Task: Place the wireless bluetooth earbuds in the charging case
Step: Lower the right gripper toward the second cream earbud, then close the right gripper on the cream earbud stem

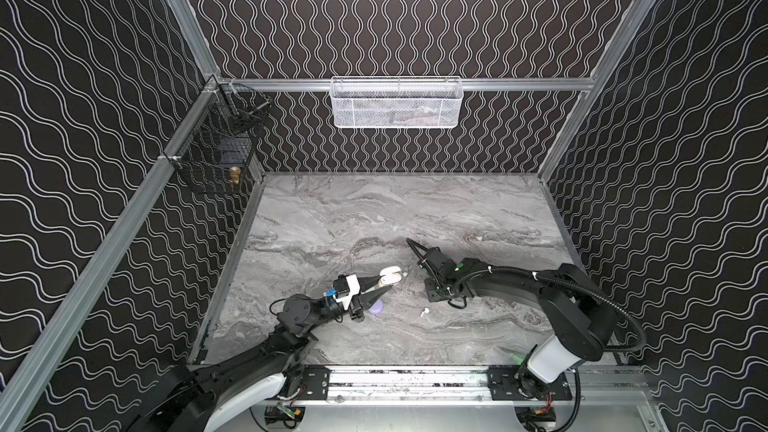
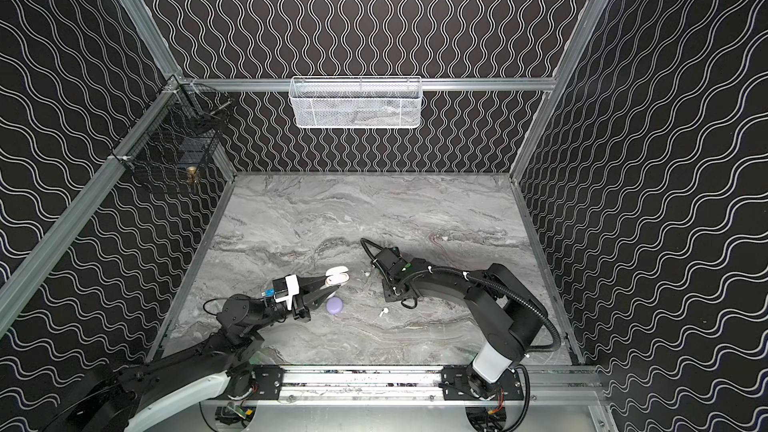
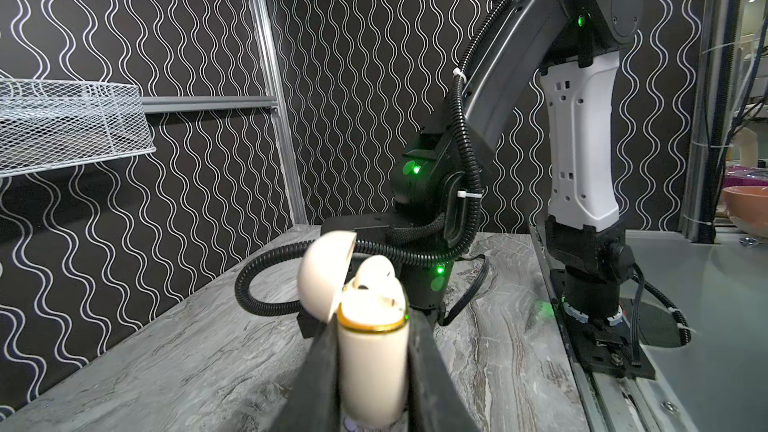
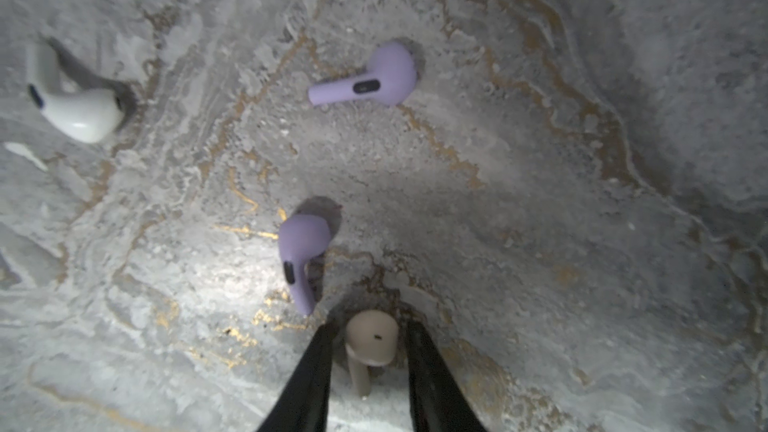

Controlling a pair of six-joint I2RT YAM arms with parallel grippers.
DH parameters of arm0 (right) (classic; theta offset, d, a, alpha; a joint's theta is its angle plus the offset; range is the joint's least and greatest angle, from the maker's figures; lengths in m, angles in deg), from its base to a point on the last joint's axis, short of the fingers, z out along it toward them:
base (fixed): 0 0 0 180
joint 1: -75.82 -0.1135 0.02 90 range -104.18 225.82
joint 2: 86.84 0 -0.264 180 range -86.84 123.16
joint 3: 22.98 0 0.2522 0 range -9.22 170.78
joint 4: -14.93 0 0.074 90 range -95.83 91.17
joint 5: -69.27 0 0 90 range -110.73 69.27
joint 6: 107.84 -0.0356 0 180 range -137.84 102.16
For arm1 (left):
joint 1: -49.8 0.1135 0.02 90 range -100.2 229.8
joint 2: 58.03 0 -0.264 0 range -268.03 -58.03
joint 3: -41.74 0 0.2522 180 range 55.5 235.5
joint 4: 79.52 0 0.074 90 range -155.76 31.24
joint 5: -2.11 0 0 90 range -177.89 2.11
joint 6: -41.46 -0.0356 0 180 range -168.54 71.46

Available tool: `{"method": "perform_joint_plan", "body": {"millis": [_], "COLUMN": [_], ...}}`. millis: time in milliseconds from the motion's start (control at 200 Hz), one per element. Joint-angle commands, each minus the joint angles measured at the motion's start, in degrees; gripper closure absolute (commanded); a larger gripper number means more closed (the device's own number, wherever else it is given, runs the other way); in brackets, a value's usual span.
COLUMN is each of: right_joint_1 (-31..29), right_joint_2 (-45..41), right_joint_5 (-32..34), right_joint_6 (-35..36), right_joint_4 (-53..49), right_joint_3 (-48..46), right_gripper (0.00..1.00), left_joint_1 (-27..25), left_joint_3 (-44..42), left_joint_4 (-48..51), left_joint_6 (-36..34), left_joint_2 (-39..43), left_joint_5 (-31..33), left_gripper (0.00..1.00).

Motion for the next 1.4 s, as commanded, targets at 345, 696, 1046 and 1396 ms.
{"method": "perform_joint_plan", "body": {"millis": [345, 696, 1046, 1396], "right_joint_1": [1.3, 1.3, 1.3, 1.7], "right_joint_2": [-0.7, -2.4, -1.6, -1.3], "right_joint_5": [-0.2, -1.4, -0.8, 0.9], "right_joint_6": [-1.1, -1.2, -2.0, -2.8], "right_joint_4": [1.2, 1.0, 1.1, 1.0], "right_joint_3": [-2.3, -3.2, -3.0, -3.1], "right_gripper": [0.72, 0.7, 0.68, 0.75], "left_joint_1": [0.1, 0.1, 0.1, 0.0], "left_joint_3": [0.4, 0.3, 0.3, 0.5], "left_joint_4": [-0.9, -1.8, -1.8, -1.1], "left_joint_6": [-0.3, -0.2, -0.3, -0.3], "left_joint_2": [1.1, 0.5, 0.1, 1.0], "left_joint_5": [-0.3, -0.3, -0.3, -0.5], "left_gripper": [1.0, 1.0, 1.0, 1.0]}}
